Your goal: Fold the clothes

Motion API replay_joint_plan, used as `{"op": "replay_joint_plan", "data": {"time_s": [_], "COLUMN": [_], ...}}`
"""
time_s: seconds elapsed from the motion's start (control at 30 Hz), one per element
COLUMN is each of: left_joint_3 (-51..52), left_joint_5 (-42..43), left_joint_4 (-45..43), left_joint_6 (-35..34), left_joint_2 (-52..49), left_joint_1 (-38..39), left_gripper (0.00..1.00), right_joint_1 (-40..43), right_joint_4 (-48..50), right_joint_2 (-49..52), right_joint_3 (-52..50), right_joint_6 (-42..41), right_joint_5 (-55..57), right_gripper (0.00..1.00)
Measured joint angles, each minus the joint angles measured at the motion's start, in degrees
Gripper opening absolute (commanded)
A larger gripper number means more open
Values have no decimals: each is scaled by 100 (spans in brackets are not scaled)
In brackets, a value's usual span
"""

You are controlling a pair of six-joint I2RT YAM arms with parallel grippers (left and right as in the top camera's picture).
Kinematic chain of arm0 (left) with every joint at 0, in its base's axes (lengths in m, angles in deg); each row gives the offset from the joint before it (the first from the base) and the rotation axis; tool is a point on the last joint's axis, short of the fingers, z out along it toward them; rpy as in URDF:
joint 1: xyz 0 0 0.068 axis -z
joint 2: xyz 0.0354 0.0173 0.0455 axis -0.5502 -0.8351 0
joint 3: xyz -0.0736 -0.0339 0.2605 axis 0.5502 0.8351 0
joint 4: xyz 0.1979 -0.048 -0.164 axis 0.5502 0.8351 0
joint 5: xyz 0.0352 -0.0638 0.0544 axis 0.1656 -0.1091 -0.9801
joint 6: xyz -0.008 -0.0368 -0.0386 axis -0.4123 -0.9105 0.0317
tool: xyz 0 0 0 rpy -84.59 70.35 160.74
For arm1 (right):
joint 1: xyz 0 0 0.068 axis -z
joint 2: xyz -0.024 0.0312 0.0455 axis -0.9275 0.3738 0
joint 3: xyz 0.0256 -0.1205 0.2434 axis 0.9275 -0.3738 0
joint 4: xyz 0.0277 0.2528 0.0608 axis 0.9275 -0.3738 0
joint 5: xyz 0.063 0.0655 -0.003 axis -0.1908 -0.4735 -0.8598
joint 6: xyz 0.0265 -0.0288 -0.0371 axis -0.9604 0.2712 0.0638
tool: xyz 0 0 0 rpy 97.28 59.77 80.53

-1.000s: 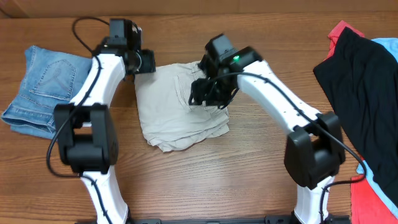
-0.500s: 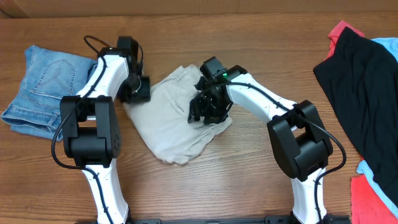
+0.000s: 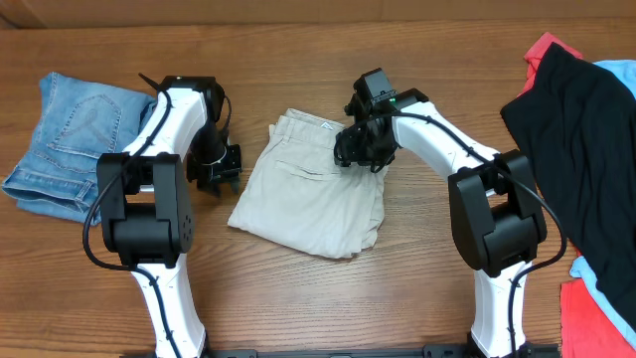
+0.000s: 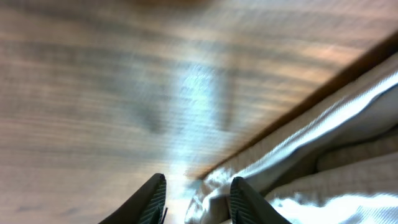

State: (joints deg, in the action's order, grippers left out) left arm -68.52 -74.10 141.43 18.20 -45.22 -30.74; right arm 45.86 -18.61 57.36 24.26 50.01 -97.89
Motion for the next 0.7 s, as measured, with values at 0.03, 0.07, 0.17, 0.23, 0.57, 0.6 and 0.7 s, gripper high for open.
{"op": "replay_joint_plan", "data": {"time_s": [0.03, 0.07, 0.17, 0.23, 0.57, 0.6, 0.7], "left_joint_3": [0, 7, 35, 48, 42, 42, 42], "left_joint_5": [33, 63, 131, 192, 1696, 1790, 1996], "left_joint_4": [-125, -262, -737, -1060, -2092, -2105, -2166], "left_joint_6": [7, 20, 68, 68, 540, 568, 612], "left_joint_2": [17, 48, 299, 522, 1012, 1012, 925], "left_joint_1": [0, 0, 0, 0, 0, 0, 0], "left_gripper": [45, 53, 71, 77, 88, 88, 87], "right_joint_1": [0, -4, -9, -9, -31, -31, -31], "right_joint_4": [0, -2, -7, -7, -15, -17, -22], "right_joint_2": [-2, 0, 0, 0, 0, 0, 0], "right_joint_3": [4, 4, 4, 7, 13, 13, 13], "right_joint_6": [13, 28, 39, 50, 70, 72, 74], "right_joint_5": [28, 48, 59, 59, 103, 103, 105], "right_gripper": [62, 62, 62, 62, 63, 63, 63]}}
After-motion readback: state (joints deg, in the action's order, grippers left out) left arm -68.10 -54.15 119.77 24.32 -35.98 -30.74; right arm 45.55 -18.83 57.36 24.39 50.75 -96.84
